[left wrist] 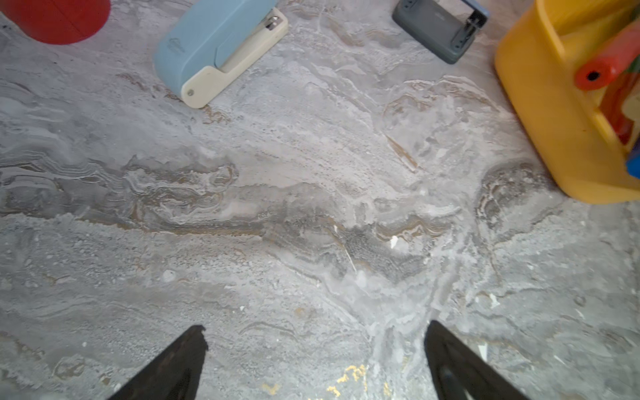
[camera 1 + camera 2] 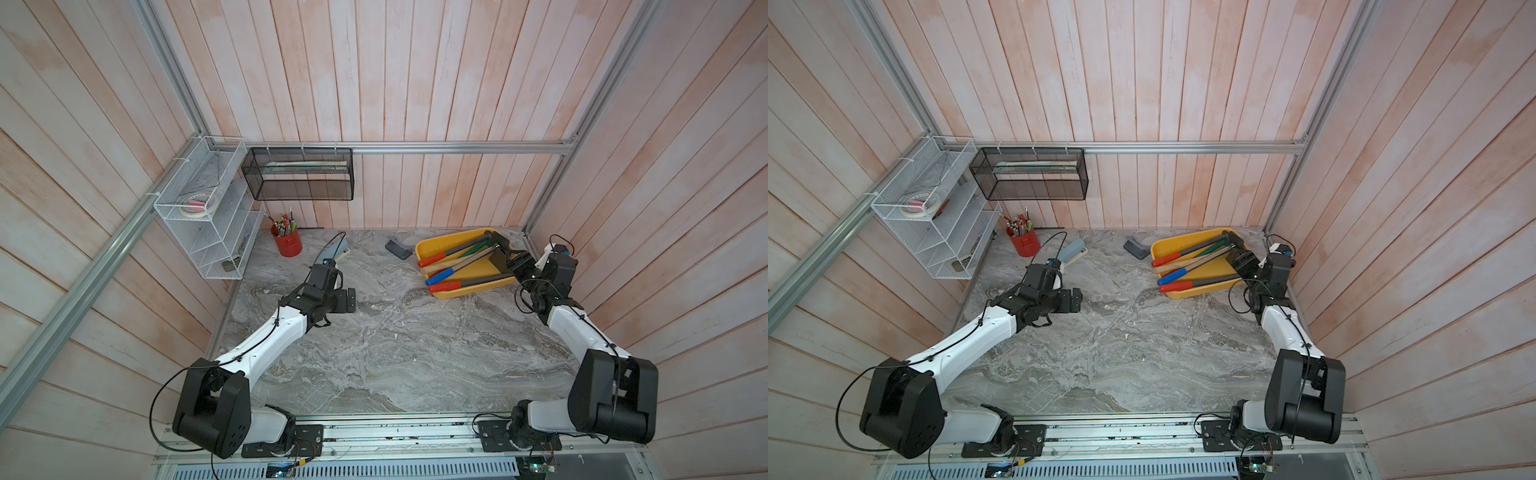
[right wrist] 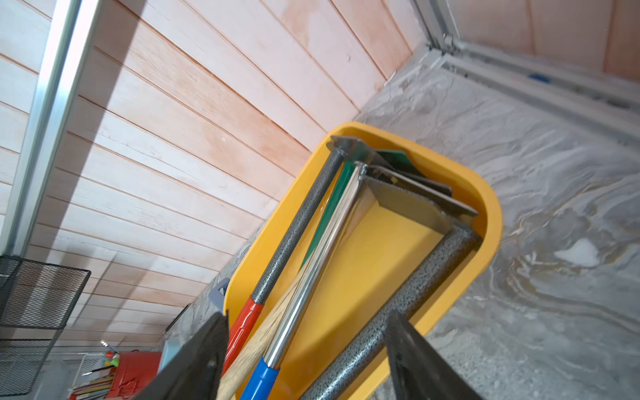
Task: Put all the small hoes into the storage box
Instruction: Place the hoe in the storage box, then reset both arms
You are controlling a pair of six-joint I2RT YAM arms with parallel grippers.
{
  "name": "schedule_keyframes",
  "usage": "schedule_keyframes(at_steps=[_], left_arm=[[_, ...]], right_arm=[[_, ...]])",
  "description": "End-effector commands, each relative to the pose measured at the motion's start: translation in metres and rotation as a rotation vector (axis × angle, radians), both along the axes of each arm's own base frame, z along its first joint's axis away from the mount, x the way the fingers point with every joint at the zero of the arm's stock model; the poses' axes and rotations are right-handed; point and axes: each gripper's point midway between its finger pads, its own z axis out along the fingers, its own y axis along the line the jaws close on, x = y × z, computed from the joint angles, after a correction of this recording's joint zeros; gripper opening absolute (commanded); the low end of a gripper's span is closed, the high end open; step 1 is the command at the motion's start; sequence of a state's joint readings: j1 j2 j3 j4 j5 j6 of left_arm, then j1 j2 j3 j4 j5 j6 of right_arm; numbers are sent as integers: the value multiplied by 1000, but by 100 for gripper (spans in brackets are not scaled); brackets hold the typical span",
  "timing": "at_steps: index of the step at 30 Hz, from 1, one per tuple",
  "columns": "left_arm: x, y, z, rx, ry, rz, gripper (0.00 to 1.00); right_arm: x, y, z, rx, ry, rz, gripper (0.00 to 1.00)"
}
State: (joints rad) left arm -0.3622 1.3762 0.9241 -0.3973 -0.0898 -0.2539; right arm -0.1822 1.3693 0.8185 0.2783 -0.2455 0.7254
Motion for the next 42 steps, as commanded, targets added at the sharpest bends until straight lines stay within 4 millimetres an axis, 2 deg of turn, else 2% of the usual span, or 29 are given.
schedule_keyframes(at_steps=[1,5,7,11,15,22,26,30,34,37,42], left_arm=[[18,22,6,72,-118,45,100],[25,35,16,117,-305,11,100],[23,40,22,136,-401,-13,100],[19,67,26,106,-536,11,100],[23,104,19,-13,-552,120,100],[27,129,14,-11,-639,176,100],[27,131,12,8,-678,166,100],[26,135,17,5,-729,170,100],[20,138,11,-17,-763,182,100],[19,138,5,-17,-775,180,100],[19,137,0,-21,-771,173,100]], right_arm=[[-6,-13,-10,-163,-5,-22,76],[-13,-11,-7,-251,-88,-3,76],[-17,-10,-8,-280,-121,4,80],[-25,-7,-9,-343,-163,18,84],[-34,-8,-10,-406,-194,14,86],[-46,-13,-16,-512,-230,-13,87],[-52,-13,-17,-546,-266,-25,87],[-53,-16,-29,-572,-237,-31,87],[-63,-19,-46,-596,-219,-50,87],[-74,-21,-50,-622,-253,-86,87],[-77,-20,-59,-622,-256,-83,86]])
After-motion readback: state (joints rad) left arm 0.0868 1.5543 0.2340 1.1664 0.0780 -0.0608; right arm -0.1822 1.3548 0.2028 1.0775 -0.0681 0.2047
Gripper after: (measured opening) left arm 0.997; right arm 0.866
